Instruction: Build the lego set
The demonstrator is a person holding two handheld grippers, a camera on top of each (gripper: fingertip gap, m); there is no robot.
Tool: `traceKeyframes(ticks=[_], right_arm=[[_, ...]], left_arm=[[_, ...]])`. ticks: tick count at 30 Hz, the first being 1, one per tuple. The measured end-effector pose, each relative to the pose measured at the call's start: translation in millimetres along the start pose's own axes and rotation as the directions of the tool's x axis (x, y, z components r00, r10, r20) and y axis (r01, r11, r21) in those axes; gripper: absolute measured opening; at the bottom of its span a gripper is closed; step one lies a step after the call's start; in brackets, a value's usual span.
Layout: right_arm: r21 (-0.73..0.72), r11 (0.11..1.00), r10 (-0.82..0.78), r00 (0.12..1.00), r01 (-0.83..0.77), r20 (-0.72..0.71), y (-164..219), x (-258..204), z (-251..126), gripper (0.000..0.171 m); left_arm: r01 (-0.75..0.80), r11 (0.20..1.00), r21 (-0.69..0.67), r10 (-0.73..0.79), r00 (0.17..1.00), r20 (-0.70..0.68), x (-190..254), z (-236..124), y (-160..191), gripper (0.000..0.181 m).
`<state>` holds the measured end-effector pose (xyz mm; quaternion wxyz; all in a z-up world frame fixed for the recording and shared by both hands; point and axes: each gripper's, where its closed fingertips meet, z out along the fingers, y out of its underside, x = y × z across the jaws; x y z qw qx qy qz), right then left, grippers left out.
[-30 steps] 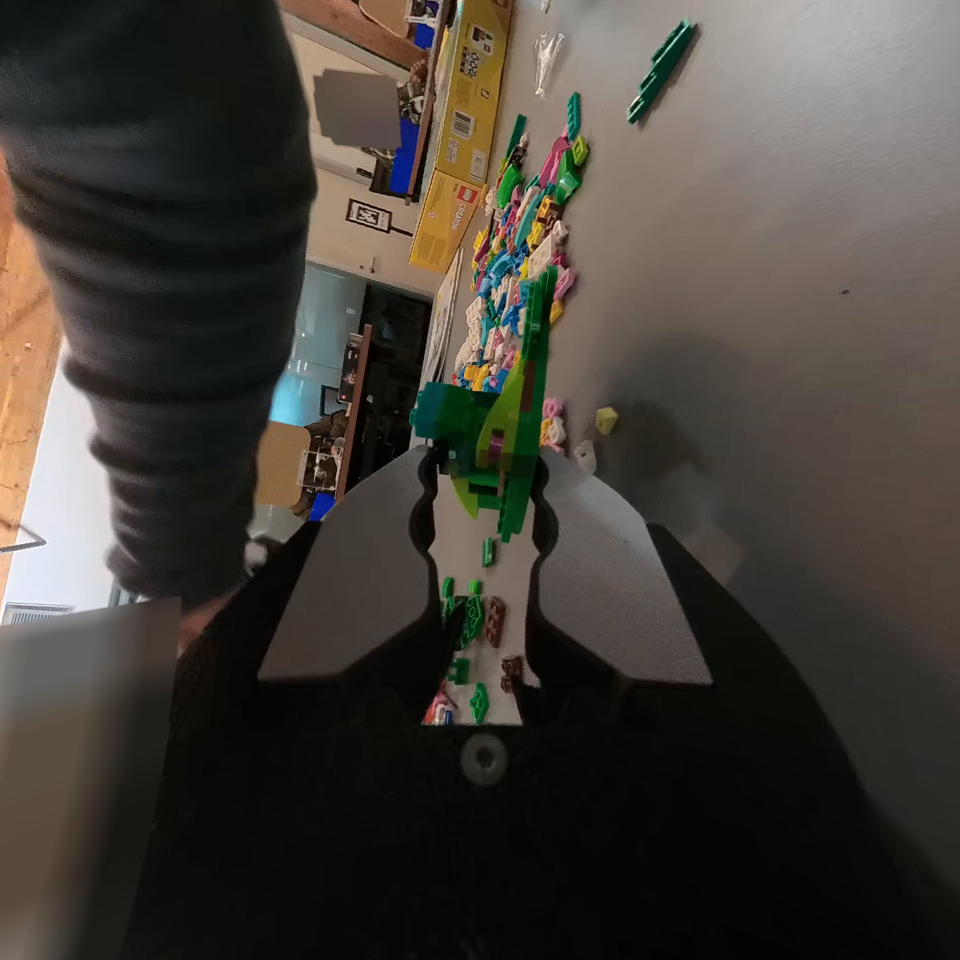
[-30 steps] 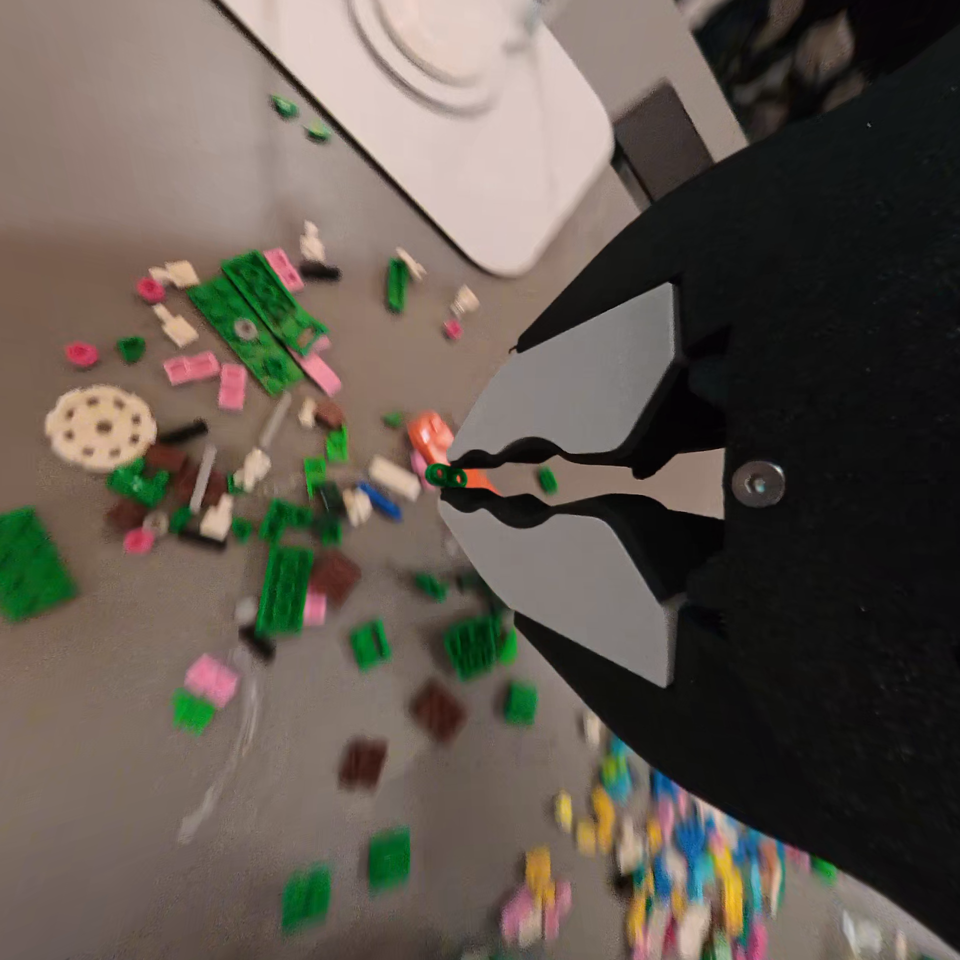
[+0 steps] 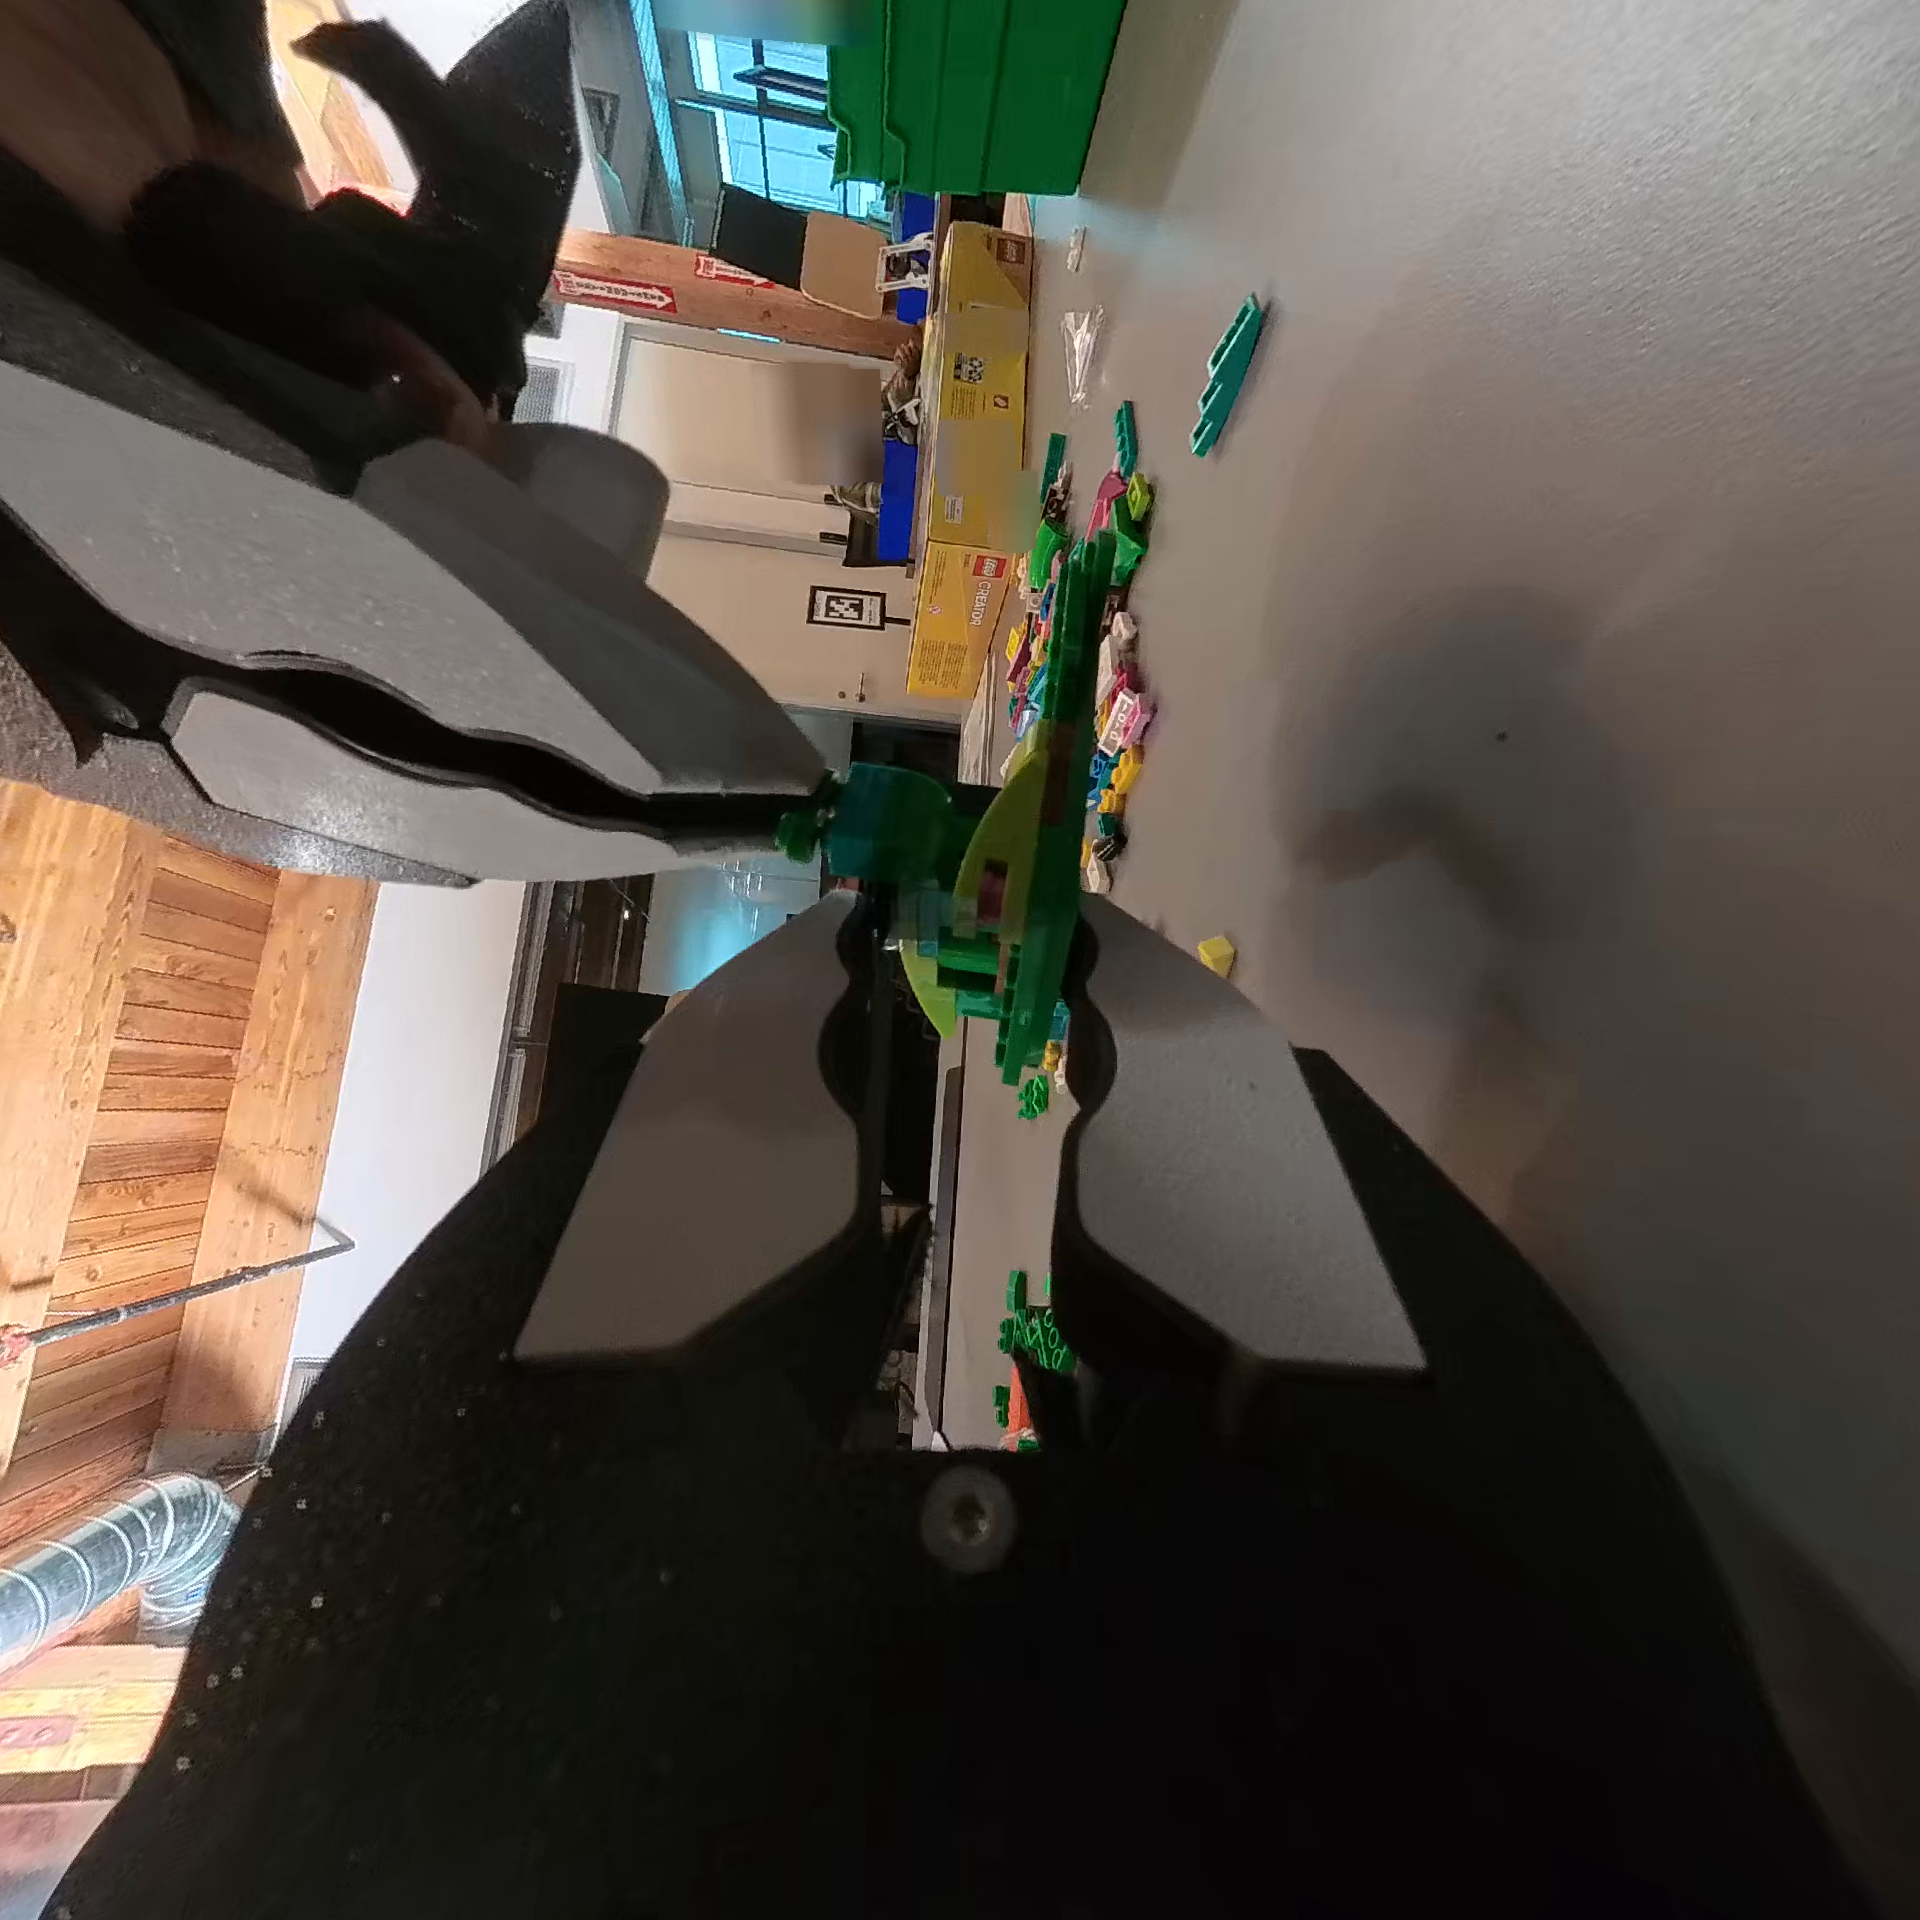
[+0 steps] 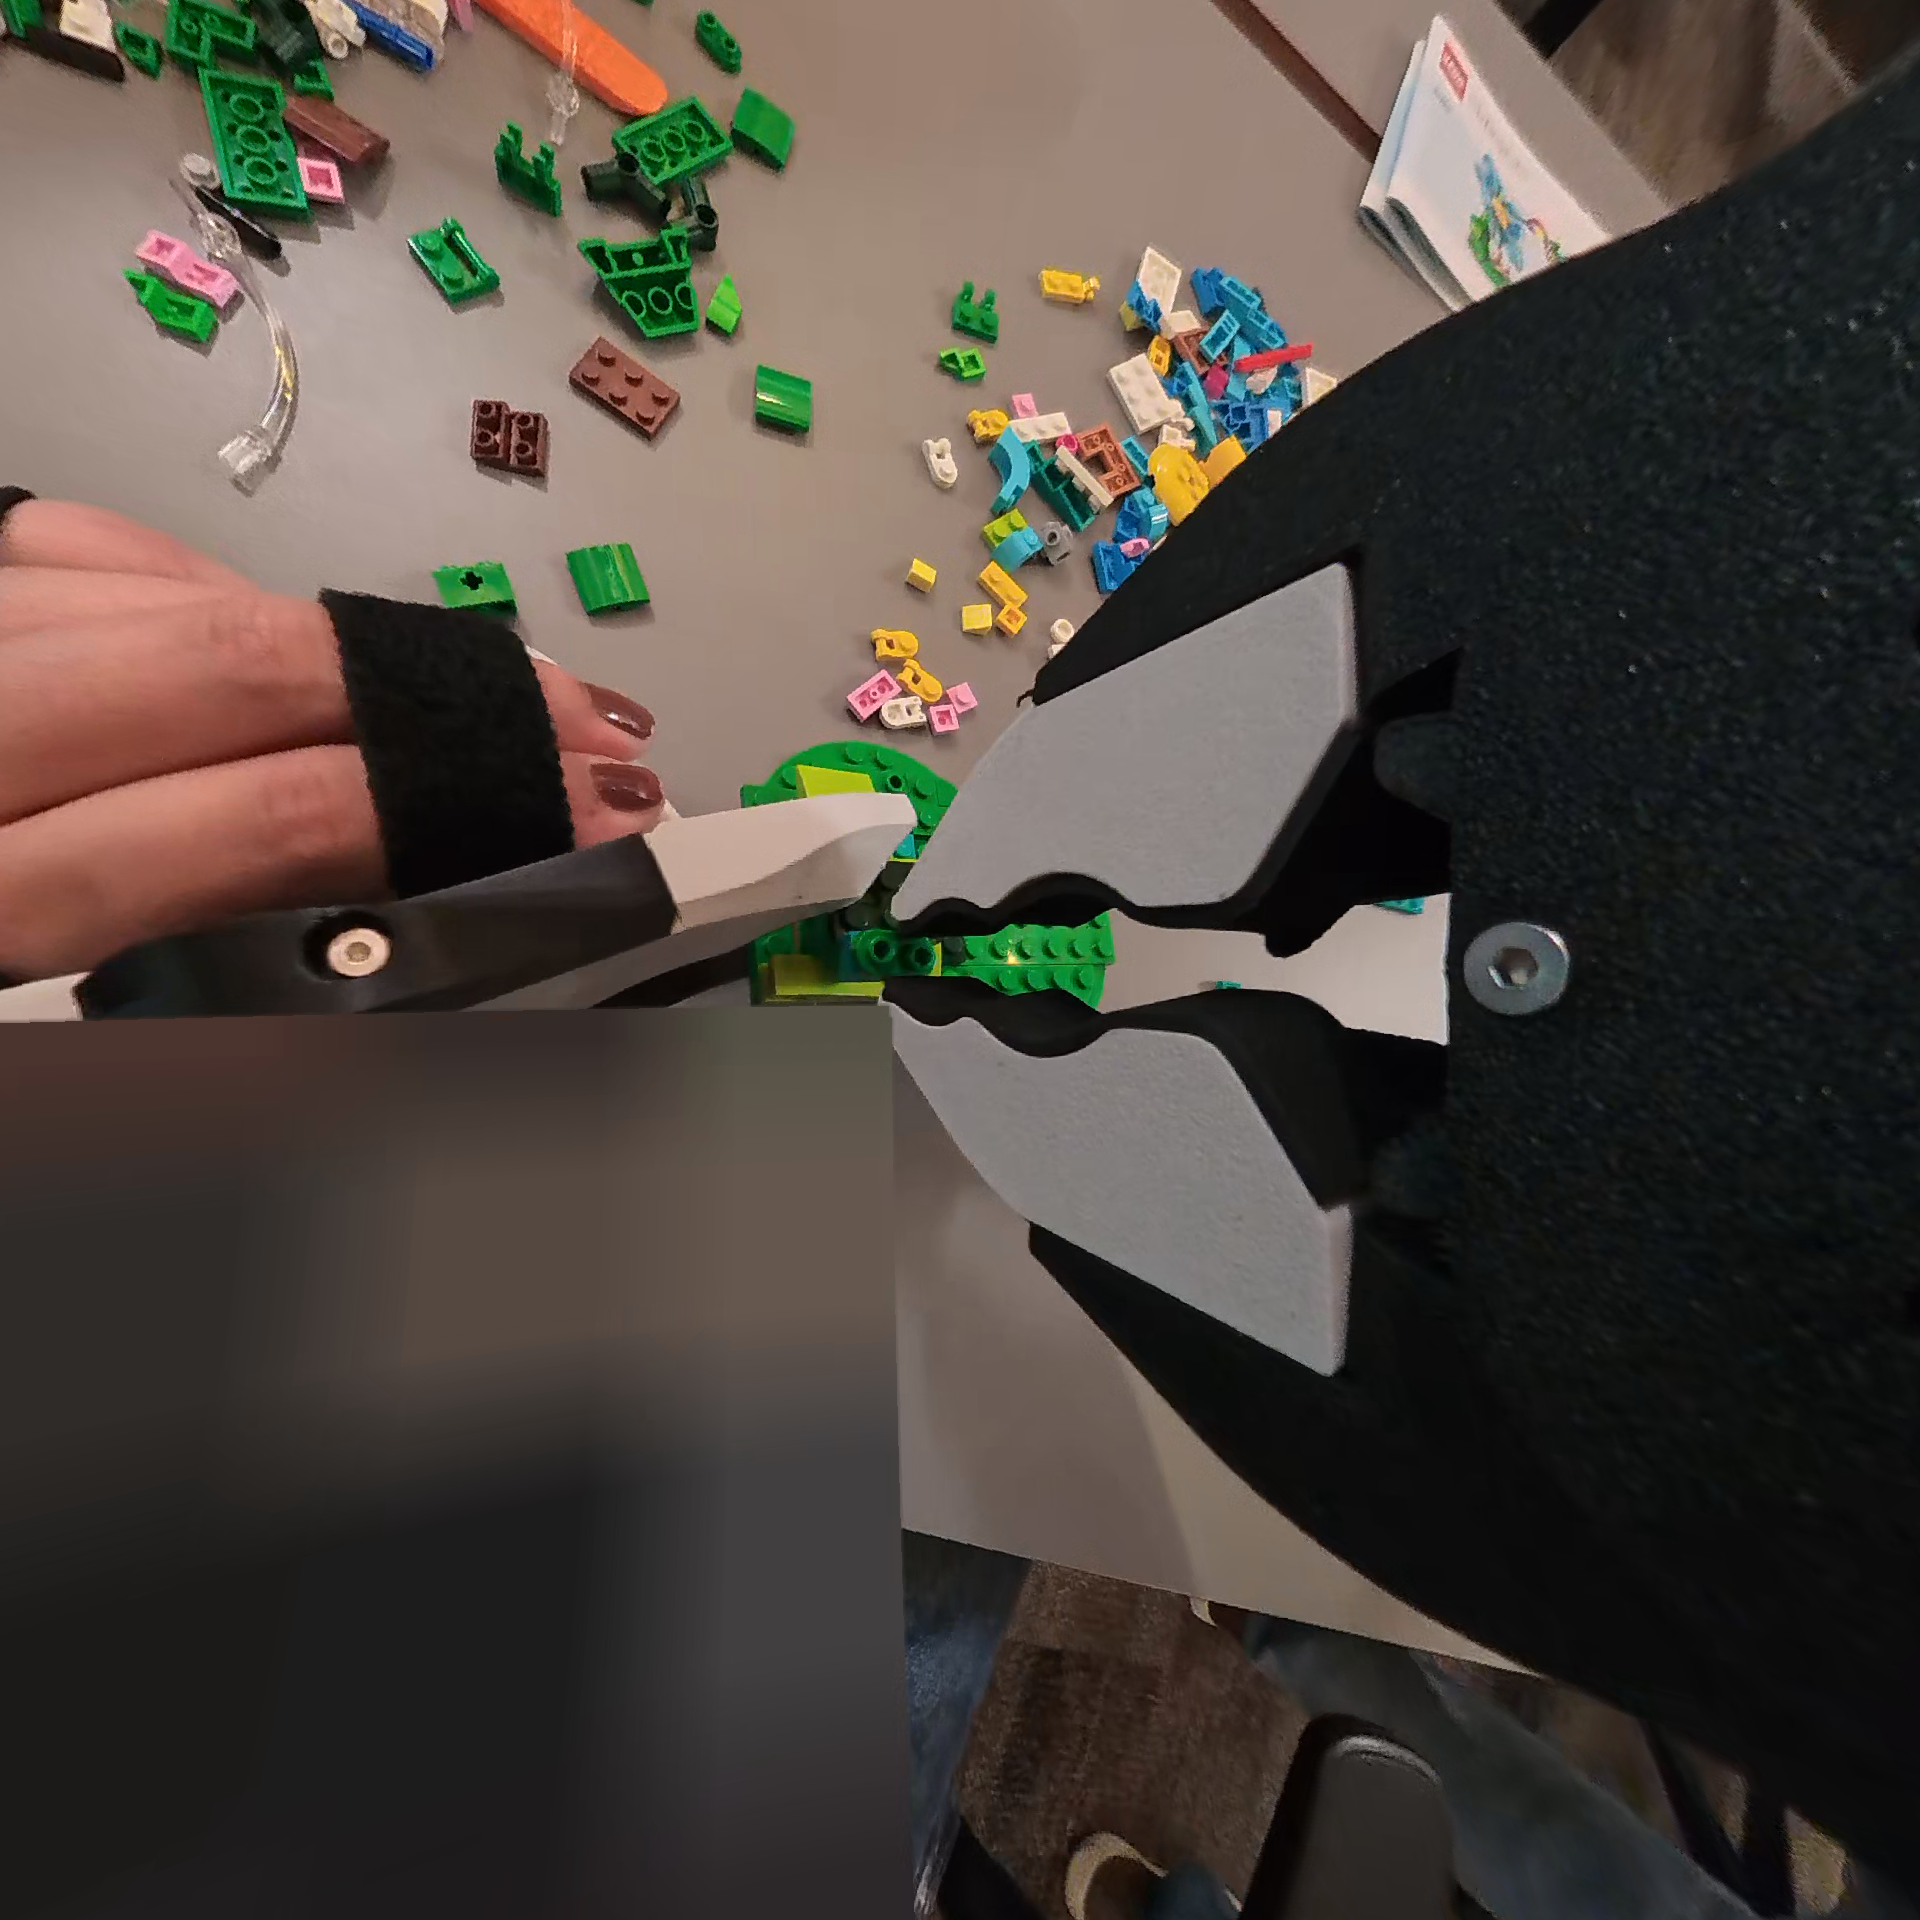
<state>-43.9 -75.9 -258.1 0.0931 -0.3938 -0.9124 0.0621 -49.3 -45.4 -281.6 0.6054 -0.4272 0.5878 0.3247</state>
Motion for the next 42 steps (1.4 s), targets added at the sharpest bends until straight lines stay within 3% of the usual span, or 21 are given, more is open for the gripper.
traceKeyframes(ticks=[21, 28, 34, 42], right_arm=[[-0.016, 0.999, -0.031, 0.999, 0.030, -0.024, -2, 0, -4, 0.012], [0.092, 0.995, -0.011, 0.970, 0.034, -0.243, -5, 4, -10, 0.025], [0.079, 0.989, -0.061, 0.829, 0.125, -0.556, -4, 12, 0, 0.026], [0.088, 0.984, -0.055, 0.727, 0.157, -0.684, -6, 15, -2, 0.023]], left_arm=[[0.009, 1.000, 0.007, -0.009, 1.000, -0.001, -1, -2, -1, 0.034], [0.056, 0.998, 0.001, -0.056, 0.998, -0.015, -2, -3, 2, 0.033], [0.118, 0.993, -0.008, -0.118, 0.992, -0.035, -2, -3, 5, 0.034], [0.155, 0.988, -0.014, -0.155, 0.987, -0.042, -3, -3, 6, 0.034]])
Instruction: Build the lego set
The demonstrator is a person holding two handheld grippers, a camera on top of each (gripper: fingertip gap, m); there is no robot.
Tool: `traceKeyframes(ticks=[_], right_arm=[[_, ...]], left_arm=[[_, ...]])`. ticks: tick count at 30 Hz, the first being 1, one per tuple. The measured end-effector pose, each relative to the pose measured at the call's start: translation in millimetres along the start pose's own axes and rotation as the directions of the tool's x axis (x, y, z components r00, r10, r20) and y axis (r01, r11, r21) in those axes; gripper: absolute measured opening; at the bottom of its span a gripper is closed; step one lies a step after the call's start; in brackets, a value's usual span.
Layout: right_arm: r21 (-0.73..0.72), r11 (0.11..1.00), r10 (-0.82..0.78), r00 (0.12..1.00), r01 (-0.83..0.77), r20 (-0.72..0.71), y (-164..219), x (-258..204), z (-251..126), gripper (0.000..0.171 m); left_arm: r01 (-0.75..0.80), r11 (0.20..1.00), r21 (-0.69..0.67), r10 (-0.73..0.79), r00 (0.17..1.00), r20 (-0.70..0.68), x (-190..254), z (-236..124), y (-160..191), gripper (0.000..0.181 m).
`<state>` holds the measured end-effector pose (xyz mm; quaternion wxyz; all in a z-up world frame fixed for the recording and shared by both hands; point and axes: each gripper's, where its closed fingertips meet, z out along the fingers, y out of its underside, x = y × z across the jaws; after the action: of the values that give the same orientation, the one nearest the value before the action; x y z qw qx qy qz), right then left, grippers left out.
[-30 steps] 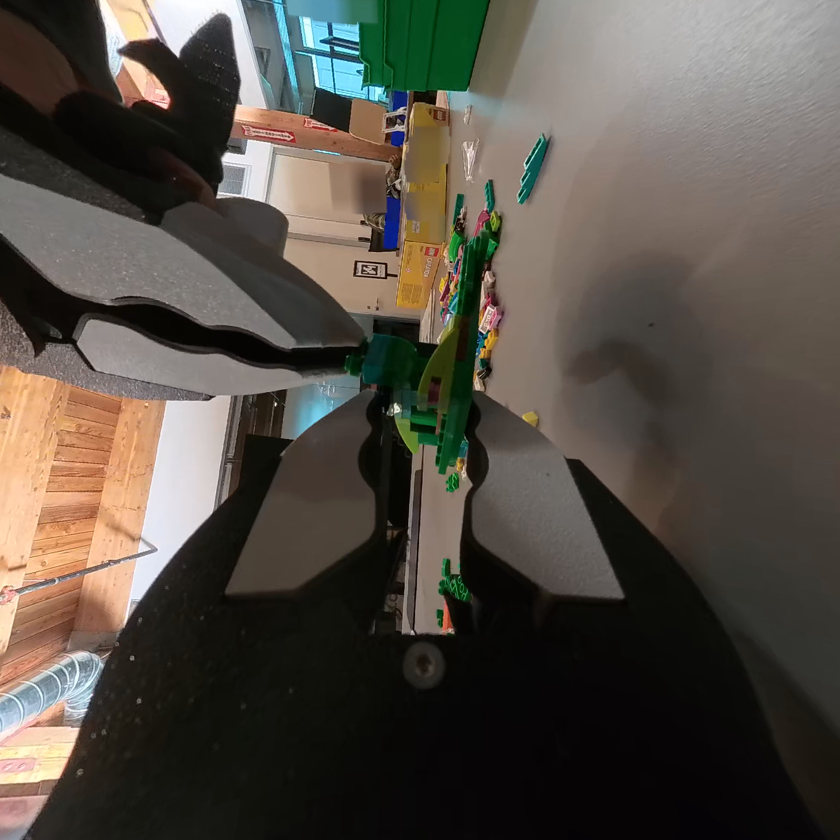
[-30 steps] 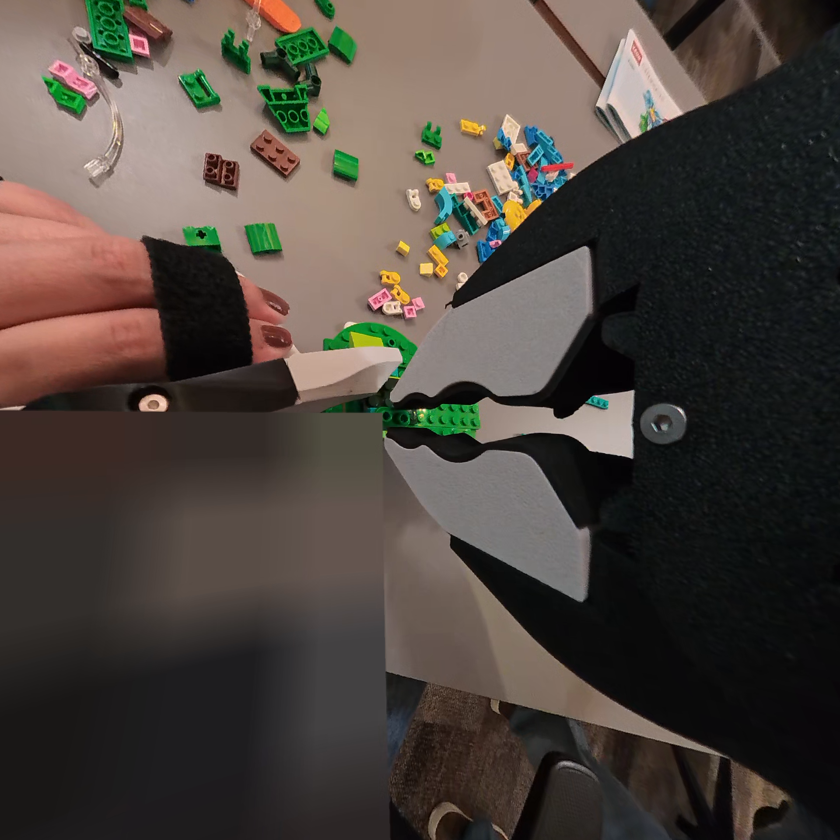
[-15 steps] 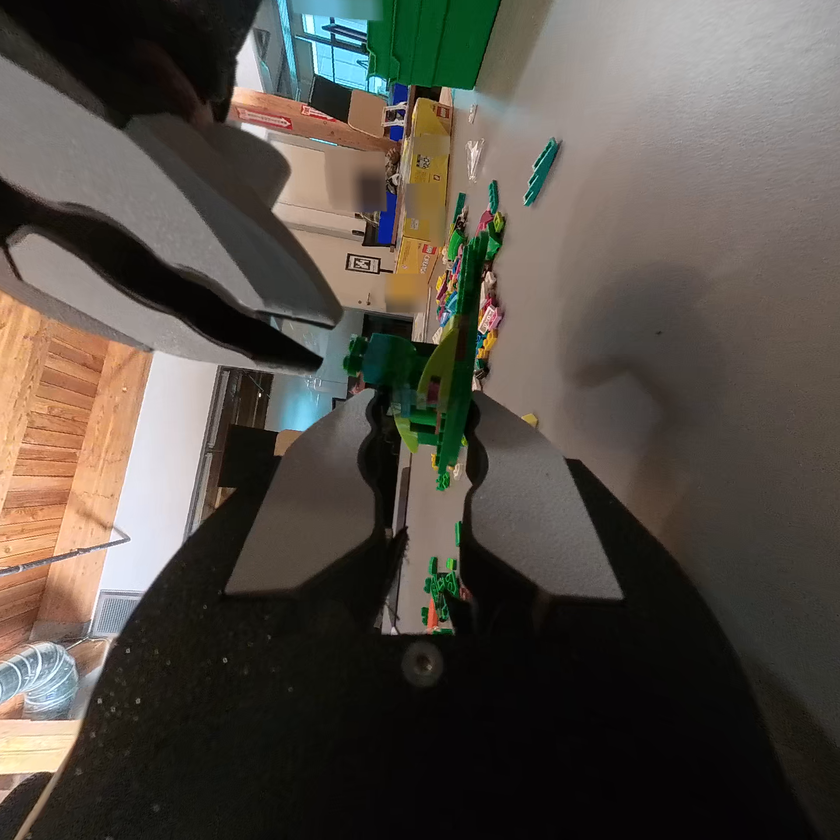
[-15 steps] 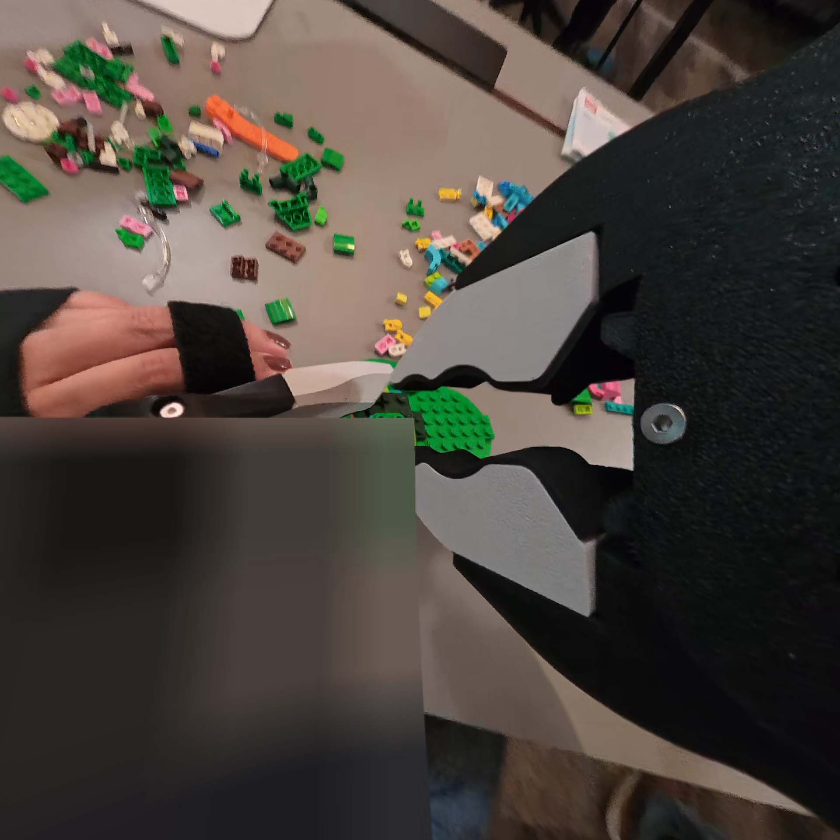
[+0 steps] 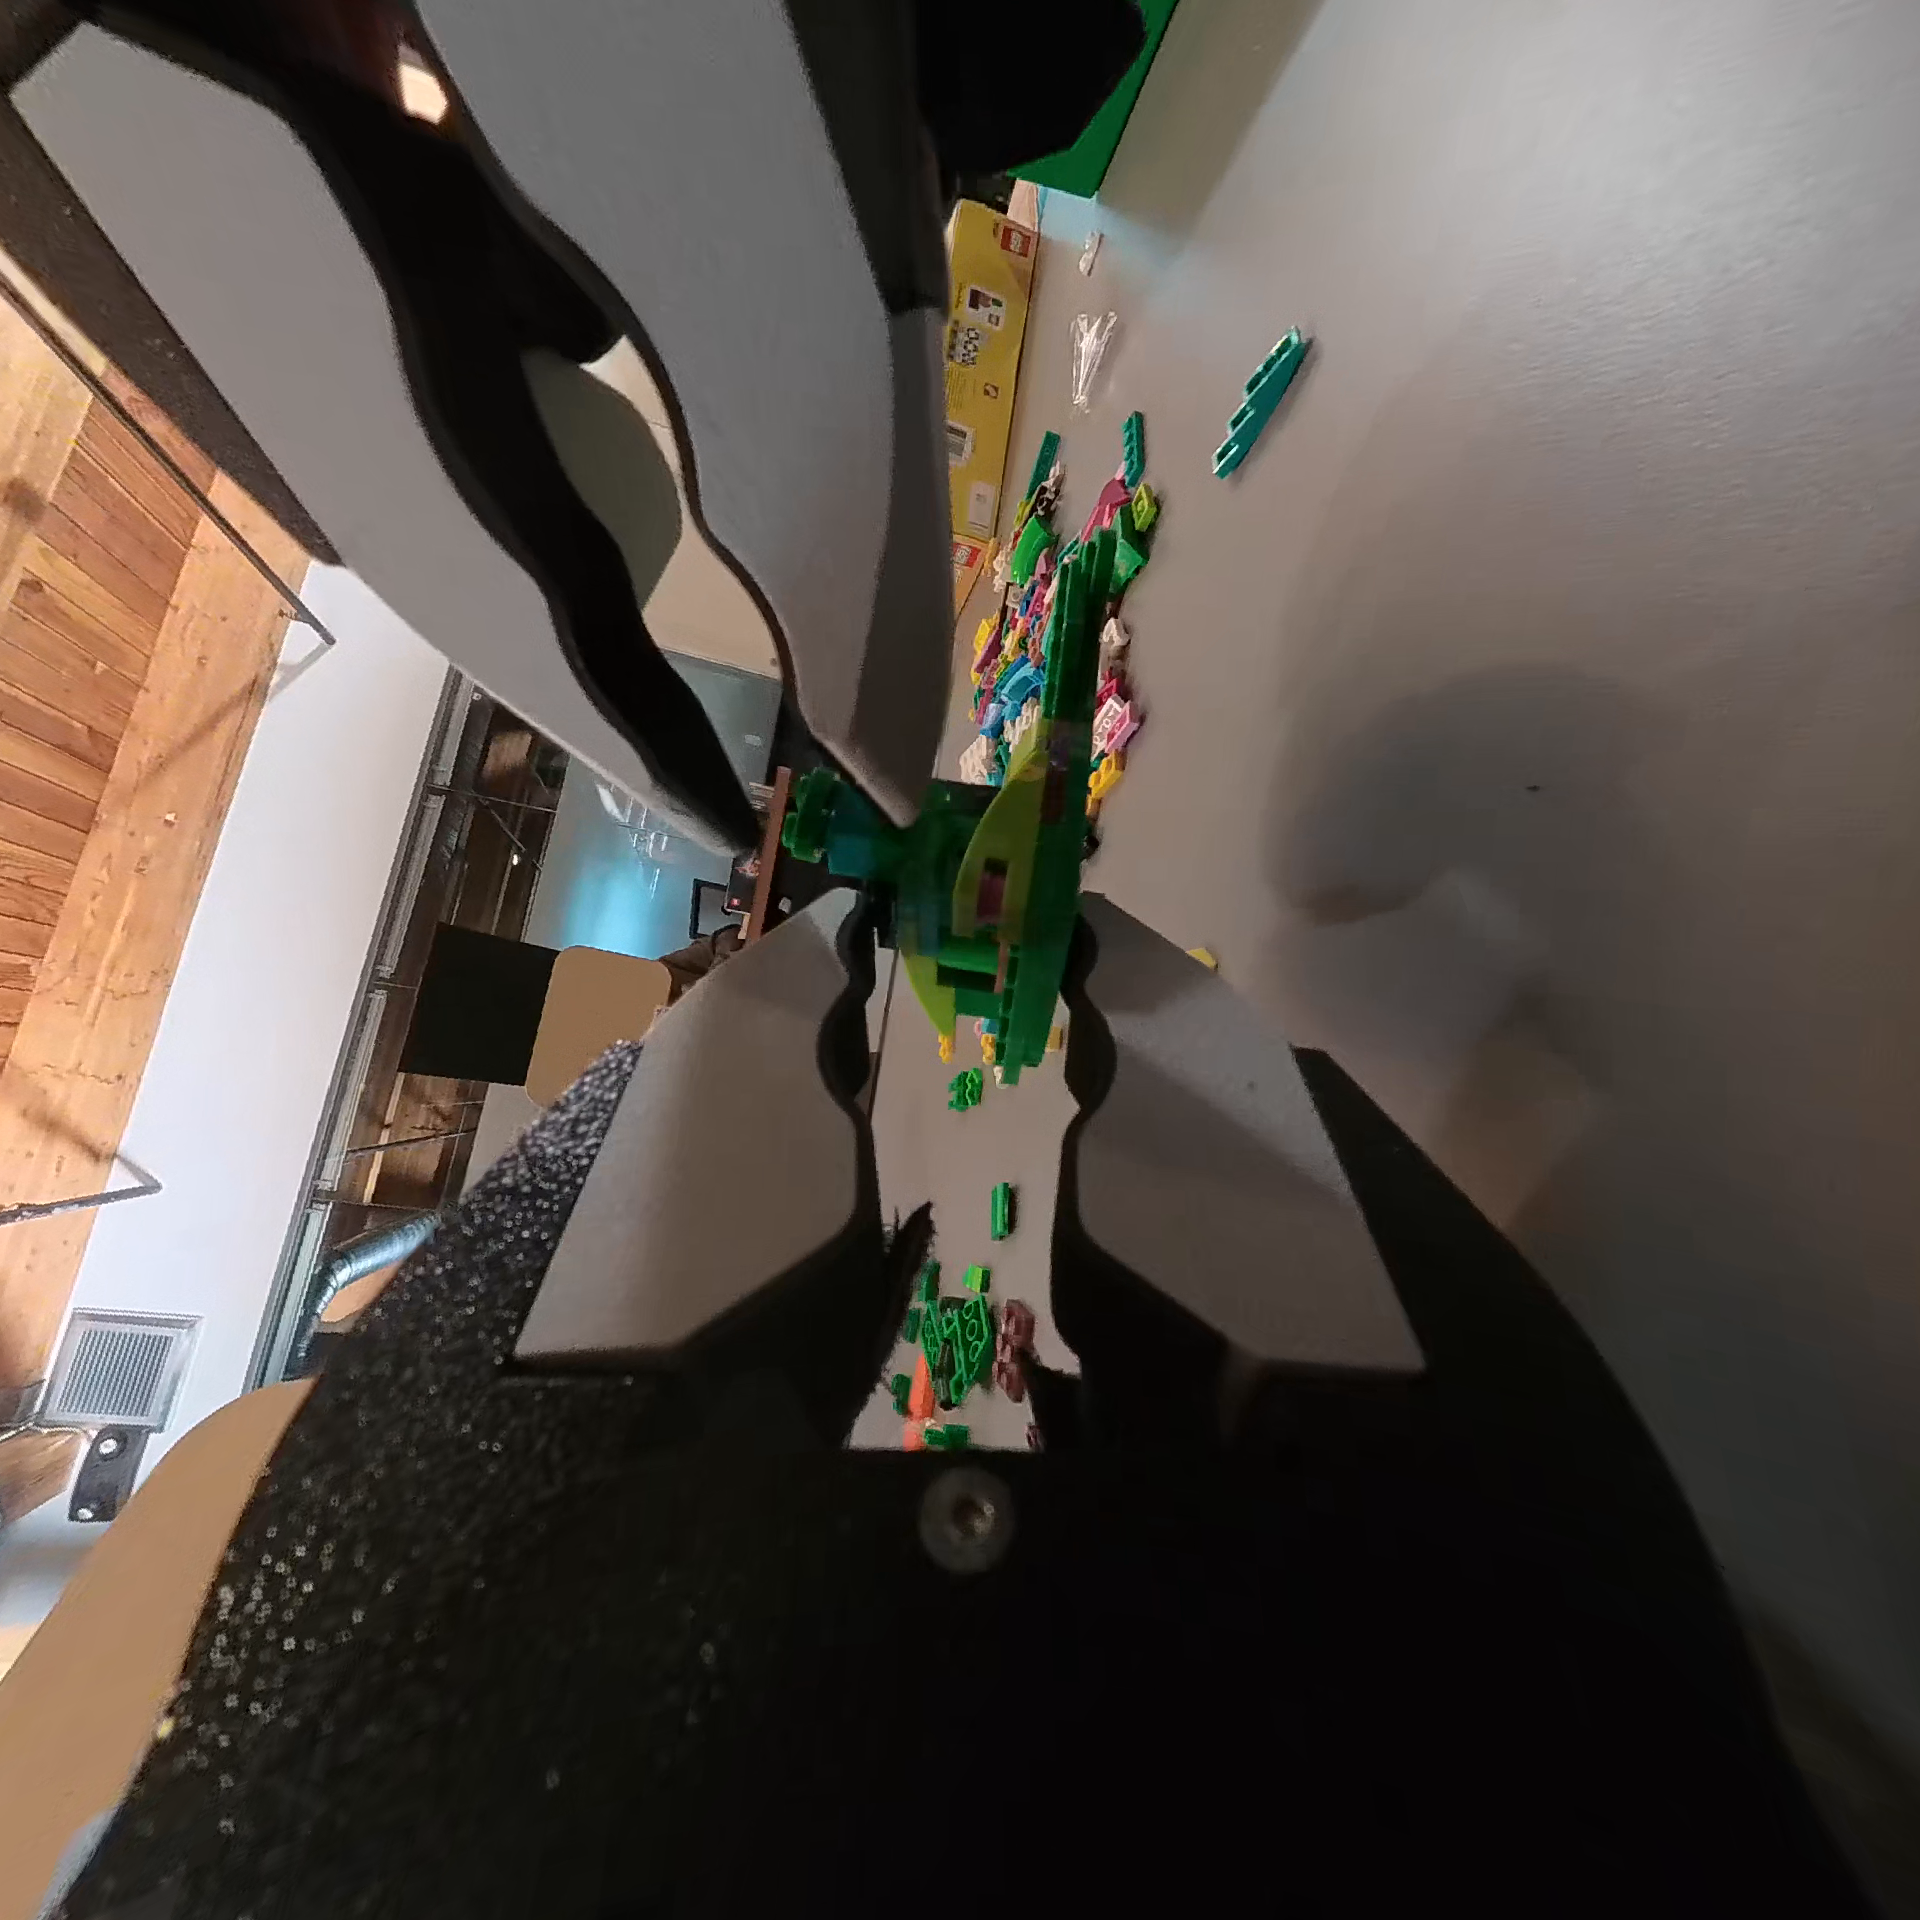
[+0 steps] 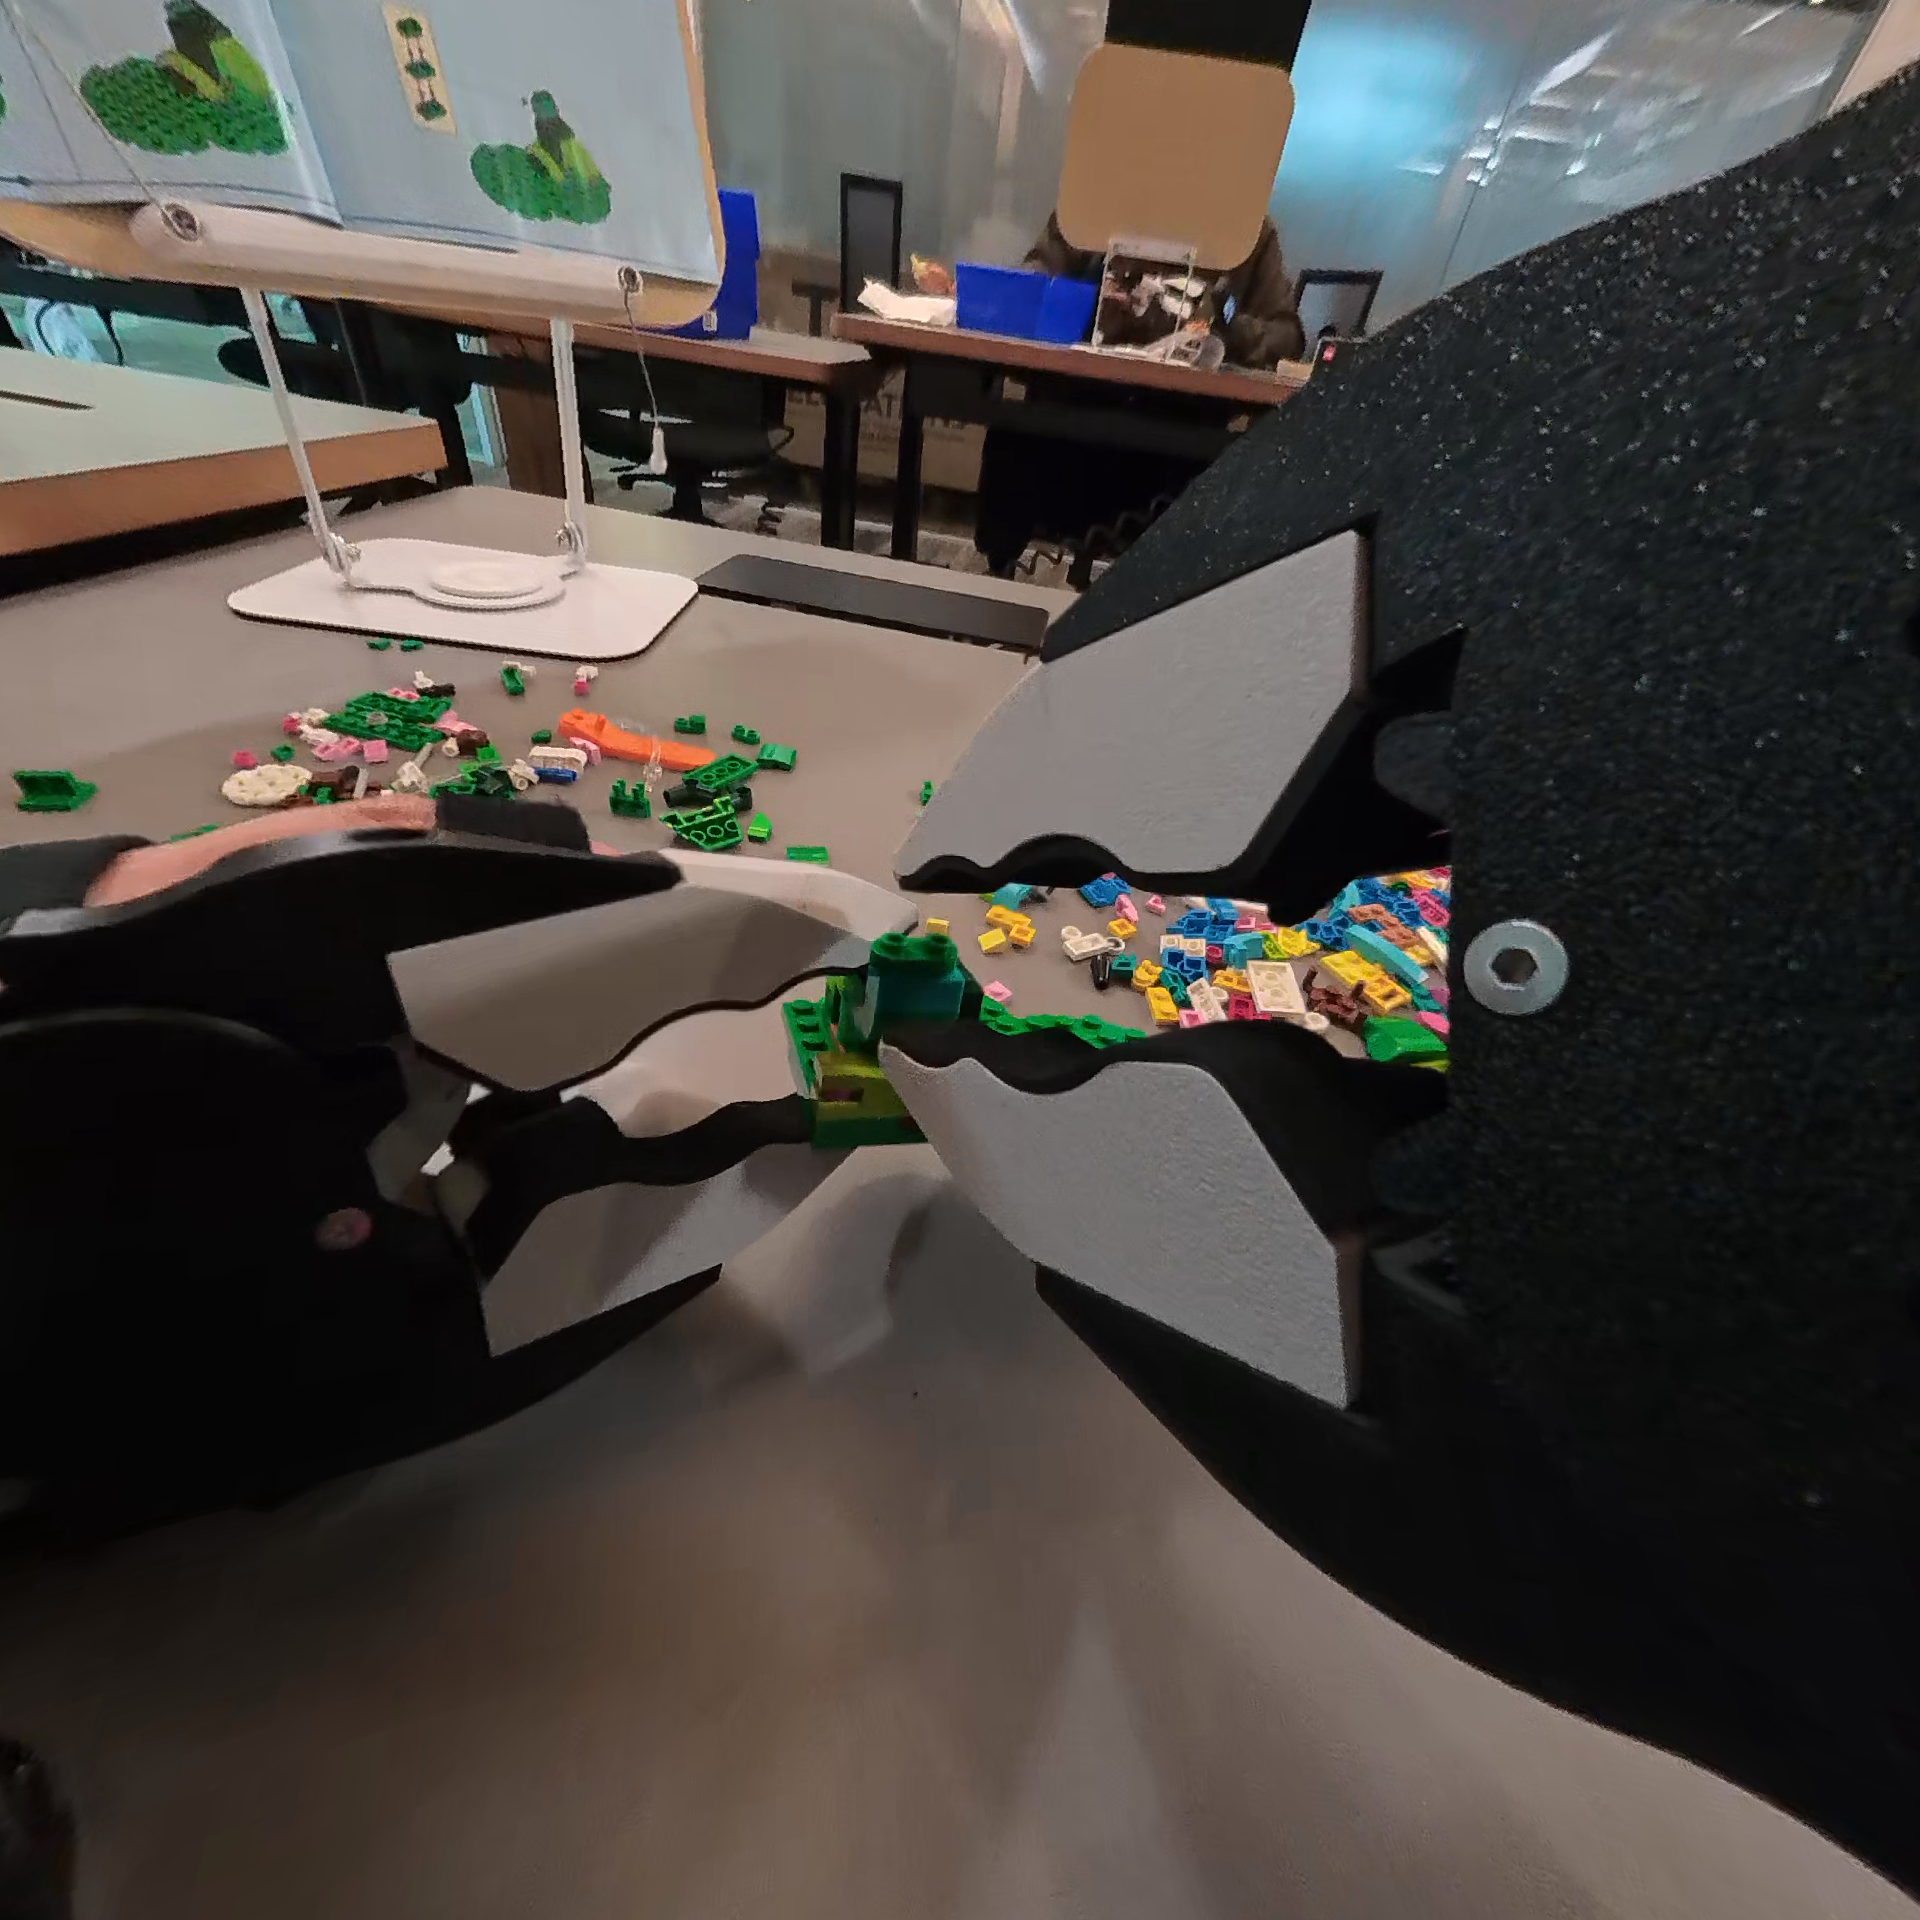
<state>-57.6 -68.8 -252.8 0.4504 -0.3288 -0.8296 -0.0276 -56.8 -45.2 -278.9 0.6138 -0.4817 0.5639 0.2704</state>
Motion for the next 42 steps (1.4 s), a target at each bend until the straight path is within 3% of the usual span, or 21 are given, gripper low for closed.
traceKeyframes(ticks=[14, 16, 17, 24, 42], right_arm=[[-0.049, 0.999, -0.021, 1.000, 0.021, 0.000, -1, -1, 2, 0.016], [-0.044, 0.999, -0.012, 1.000, 0.011, -0.010, -2, 0, 1, 0.015], [-0.034, 0.999, -0.008, 1.000, 0.007, -0.025, -4, 2, 0, 0.006], [-0.002, 1.000, 0.015, 0.999, -0.015, -0.038, -13, 6, -2, 0.006], [0.010, 0.985, 0.168, 0.977, -0.170, 0.132, -3, -2, -10, 0.009]], left_arm=[[0.026, 1.000, -0.008, -0.026, 1.000, -0.001, -2, -1, 3, 0.034], [0.040, 0.999, -0.002, -0.040, 0.999, -0.002, -3, -2, 3, 0.034], [0.046, 0.999, -0.002, -0.046, 0.999, -0.009, -3, -2, 3, 0.034], [0.091, 0.995, 0.034, -0.091, 0.996, -0.003, -6, -4, -5, 0.034], [-0.020, 0.999, 0.026, 0.020, 1.000, 0.010, -1, -2, -5, 0.034]])
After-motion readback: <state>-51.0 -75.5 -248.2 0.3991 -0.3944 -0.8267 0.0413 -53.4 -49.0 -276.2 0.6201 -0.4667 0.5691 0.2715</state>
